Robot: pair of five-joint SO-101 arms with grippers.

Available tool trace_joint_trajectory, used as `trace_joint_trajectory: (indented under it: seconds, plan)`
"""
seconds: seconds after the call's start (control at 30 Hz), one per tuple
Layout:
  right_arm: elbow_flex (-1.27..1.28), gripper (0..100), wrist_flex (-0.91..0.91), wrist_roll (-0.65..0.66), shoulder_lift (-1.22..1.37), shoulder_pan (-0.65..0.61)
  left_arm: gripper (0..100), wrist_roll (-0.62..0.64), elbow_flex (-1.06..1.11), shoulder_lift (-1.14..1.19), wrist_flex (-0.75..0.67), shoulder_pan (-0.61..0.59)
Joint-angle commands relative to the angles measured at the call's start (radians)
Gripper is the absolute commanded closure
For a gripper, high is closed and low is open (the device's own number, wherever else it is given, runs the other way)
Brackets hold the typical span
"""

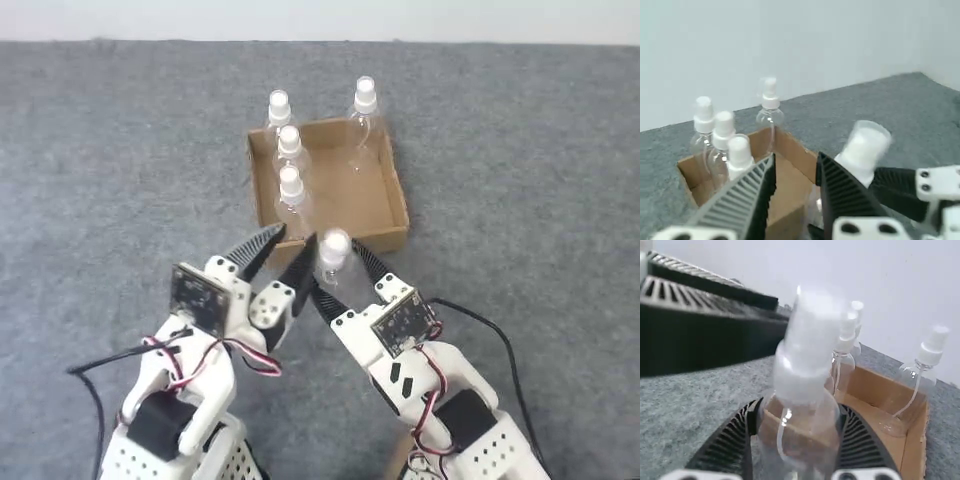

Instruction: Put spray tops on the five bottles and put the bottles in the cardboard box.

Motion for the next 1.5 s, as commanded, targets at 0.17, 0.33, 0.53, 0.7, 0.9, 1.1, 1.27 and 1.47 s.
trace_joint_trajectory:
  seconds: [0.17,0.33,0.53,0.7,0.9,1.1,1.27,1.47]
  plan:
    - [-0.021,96.1,-0.016,0.0,-0.005,-0.022,87,-0.072,-0.016,-0.003,0.035,0.077]
    - [-0.018,96.1,-0.015,0.0,-0.005,-0.022,87,-0.068,-0.039,-0.003,0.049,0.068]
    - [-0.055,96.1,0.105,0.0,-0.005,-0.021,87,-0.068,-0.097,-0.005,0.101,0.068]
    - [-0.075,96.1,0.179,0.0,-0.005,-0.021,87,-0.068,-0.105,-0.005,0.098,0.068]
    - [-0.068,96.1,0.189,0.002,-0.005,-0.021,87,-0.074,-0.16,-0.005,0.098,0.061]
    - [-0.069,96.1,0.252,0.002,-0.005,0.03,87,-0.074,-0.239,-0.005,0.098,-0.14]
    - [-0.069,96.1,0.248,0.002,-0.005,0.042,87,-0.068,-0.213,-0.005,0.106,-0.304]
    - [-0.066,96.1,0.257,0.002,-0.005,0.042,87,-0.068,-0.125,-0.005,0.1,-0.477]
